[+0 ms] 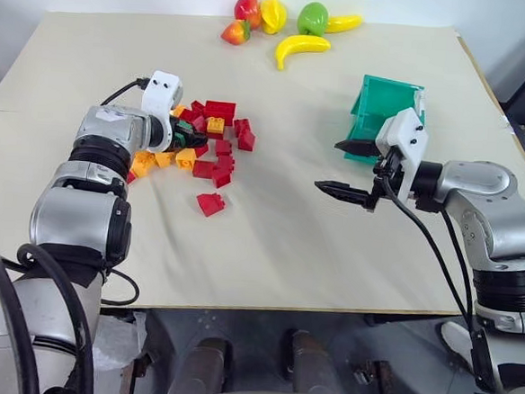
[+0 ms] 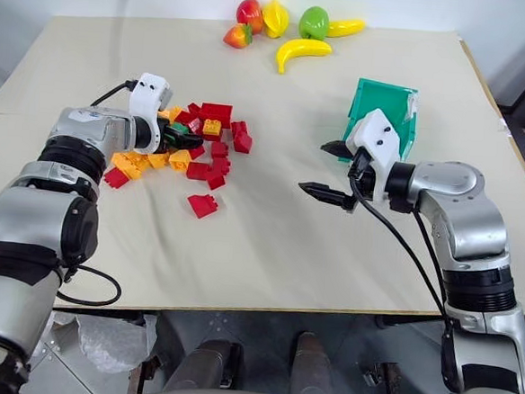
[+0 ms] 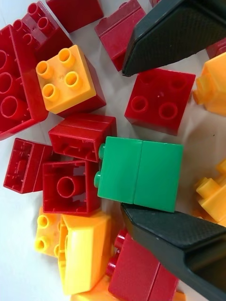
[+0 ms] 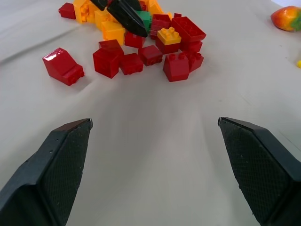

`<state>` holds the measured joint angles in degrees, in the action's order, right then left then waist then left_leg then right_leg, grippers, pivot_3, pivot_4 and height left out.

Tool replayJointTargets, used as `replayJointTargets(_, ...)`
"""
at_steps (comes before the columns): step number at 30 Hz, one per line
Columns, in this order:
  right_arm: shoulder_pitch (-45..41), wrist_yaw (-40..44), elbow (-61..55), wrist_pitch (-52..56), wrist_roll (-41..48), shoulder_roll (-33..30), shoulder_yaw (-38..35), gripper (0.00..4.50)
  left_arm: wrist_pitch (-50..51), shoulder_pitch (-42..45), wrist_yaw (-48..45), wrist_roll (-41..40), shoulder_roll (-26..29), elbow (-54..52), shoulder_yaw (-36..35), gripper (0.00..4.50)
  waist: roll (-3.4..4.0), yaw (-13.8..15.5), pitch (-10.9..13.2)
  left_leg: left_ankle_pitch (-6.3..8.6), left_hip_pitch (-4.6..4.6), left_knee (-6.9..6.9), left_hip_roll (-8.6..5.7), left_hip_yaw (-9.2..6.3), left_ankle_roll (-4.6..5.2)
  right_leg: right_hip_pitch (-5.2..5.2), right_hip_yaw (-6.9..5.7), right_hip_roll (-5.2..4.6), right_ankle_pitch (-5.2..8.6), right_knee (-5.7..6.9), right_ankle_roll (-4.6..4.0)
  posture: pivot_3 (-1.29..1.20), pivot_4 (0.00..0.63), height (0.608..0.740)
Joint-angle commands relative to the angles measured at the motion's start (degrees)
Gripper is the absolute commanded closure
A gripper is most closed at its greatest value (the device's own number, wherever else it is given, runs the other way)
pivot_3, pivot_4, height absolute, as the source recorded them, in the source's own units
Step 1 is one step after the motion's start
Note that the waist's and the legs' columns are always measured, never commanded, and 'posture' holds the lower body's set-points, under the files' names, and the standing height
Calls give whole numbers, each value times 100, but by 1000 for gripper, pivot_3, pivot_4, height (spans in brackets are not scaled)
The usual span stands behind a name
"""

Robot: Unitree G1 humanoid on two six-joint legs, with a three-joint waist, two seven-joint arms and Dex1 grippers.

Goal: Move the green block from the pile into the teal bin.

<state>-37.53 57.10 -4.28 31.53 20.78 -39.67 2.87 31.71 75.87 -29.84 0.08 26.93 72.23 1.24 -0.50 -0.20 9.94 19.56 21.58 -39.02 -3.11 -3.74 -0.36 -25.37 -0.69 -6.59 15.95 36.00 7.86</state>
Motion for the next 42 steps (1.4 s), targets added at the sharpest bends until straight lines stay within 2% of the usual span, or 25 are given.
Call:
replayJointTargets(1, 52, -53, -264, -56, 16, -65, -124, 0, 108, 135, -66, 144, -28, 190, -1, 19, 0, -1, 0, 0, 0, 0, 1, 0, 0, 0, 0, 0, 0, 1, 0, 0, 150, 740)
replayJointTargets(2, 65, -64, -274, -61, 17, -52, -118, 0, 104, 159, -59, 144, -41, 218, -29, 19, 0, 0, 0, 0, 0, 0, 1, 0, 0, 0, 0, 0, 0, 0, 0, 0, 150, 740)
replayJointTargets(5, 72, -89, -283, -67, 25, -22, -104, 0, 141, 225, 173, 118, -52, 286, -142, 527, 0, 1, 0, 0, 0, 0, 0, 0, 0, 0, 0, -1, 0, 1, 0, 0, 150, 740)
replayJointTargets(7, 57, -121, -253, -99, 15, 12, -105, 0, 109, 292, 195, 180, -48, 313, -117, 1118, 0, 1, 0, 0, 0, 0, 1, 0, 0, 0, 0, 0, 0, 1, 0, 0, 150, 740)
replayJointTargets(10, 60, -152, -237, -134, 12, 16, -121, 0, 82, 408, 244, 192, -25, 323, -175, 1739, 0, 10, 0, 0, -1, -1, -2, 0, 0, -1, 1, -3, 0, 4, 0, 0, 150, 740)
replayJointTargets(13, 115, -219, -265, -153, 10, 6, -168, 0, -33, 555, -27, 237, 15, 218, -134, 2673, -5, 9, 3, 0, 3, -2, -2, -1, 1, -2, 0, -3, -1, 2, 2, 0, 150, 740)
replayJointTargets(15, 154, -251, -293, -143, 23, -11, -198, 0, -70, 635, -337, 281, 32, 133, -67, 3026, -6, 16, 3, 0, 5, -2, -3, -1, 1, -3, -1, -3, -1, 1, 2, 0, 150, 740)
replayJointTargets(24, 239, -307, -300, -185, 6, -89, -294, 0, -209, 773, -1245, 401, 113, -434, 120, 3026, -8, -7, 5, -1, 9, -2, -2, -2, 1, -6, -2, -1, -1, 0, 3, 0, 150, 740)
replayJointTargets(29, 275, -313, -247, -213, -14, -173, -390, 0, 297, 669, -2401, 160, -330, -1794, 438, 3026, -8, 31, 5, -1, 15, -6, -4, -4, 3, -7, -2, -3, -2, -1, 3, 0, 150, 740)
replayJointTargets(33, 528, -76, -270, -354, 7, -444, -496, 0, 689, 127, -3021, 126, -950, -3122, 1116, 3026, -8, 101, 5, -2, 34, -18, -13, -20, 11, -8, -5, -9, -6, -6, 11, 0, 150, 740)
replayJointTargets(37, 1030, 210, -393, -576, 19, -803, -635, 0, 829, -409, -3101, 266, -1404, -3679, 1705, 3026, -8, 92, 5, -2, 40, -18, -12, -16, 14, -12, -3, -6, -7, -13, 13, 0, 150, 740)
replayJointTargets(42, 1590, 239, -569, -701, 11, -1059, -838, 0, 985, -730, -3101, 273, -1718, -3946, 2105, 3026, -8, 14, 6, -4, 40, -19, -6, -4, 13, -18, 0, -3, -7, -6, 13, 0, 150, 740)
